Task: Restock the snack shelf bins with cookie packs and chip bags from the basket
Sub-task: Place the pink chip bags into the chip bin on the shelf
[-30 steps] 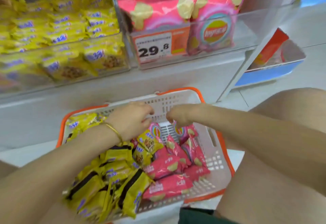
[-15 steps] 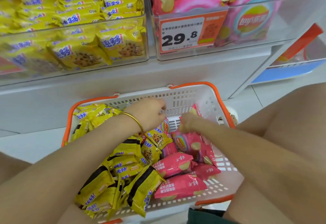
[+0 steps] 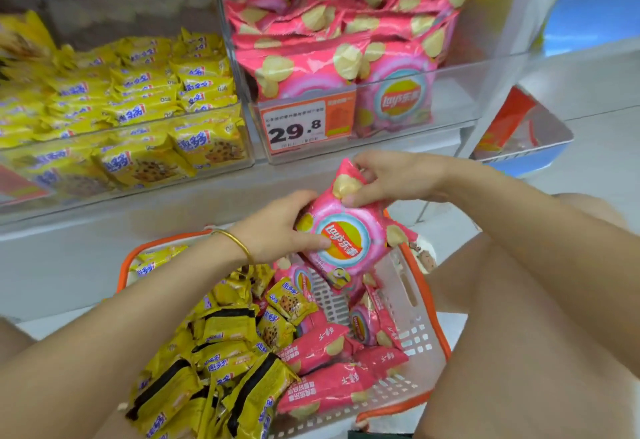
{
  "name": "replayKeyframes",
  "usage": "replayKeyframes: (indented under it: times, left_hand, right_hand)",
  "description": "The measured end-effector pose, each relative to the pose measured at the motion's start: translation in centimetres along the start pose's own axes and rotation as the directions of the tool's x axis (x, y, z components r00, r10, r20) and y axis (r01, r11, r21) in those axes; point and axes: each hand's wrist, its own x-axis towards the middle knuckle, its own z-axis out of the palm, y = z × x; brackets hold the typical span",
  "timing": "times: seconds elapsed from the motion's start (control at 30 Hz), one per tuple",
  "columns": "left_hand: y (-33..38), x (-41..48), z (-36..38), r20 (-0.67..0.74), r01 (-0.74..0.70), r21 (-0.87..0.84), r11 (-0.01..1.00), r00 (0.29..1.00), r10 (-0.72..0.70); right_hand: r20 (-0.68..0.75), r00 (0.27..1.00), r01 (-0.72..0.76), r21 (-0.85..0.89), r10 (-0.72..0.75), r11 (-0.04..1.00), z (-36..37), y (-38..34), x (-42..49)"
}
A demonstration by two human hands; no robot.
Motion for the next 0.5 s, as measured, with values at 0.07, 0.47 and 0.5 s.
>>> replayKeyframes:
  times: [0.07,0.47,0.5]
  left_hand:
    - [1.1,0.1,-1.1,-0.062,-0.032,-0.054,0.998,0.998,0.028]
    - [16.9,7.5,-10.4,-0.571,-0.337,0.155,0.929,0.737,0.362]
    - [17.5,8.7,-10.4,-0.544,-0.292,0.292,0.91,0.732,0.41]
  right_hand:
    - [0.002,1.0,0.021,0.016,-0.021,1.0,-0.9,-1.2,-1.7]
    - [-0.768,0.596,-0.022,-0.307,-0.234,0.951,-14.6,-8.6,-12.7]
    - [-0.81,0.532,-0.09,-0.341,-0.245,0.936,-15.1,-8.7,-12.4]
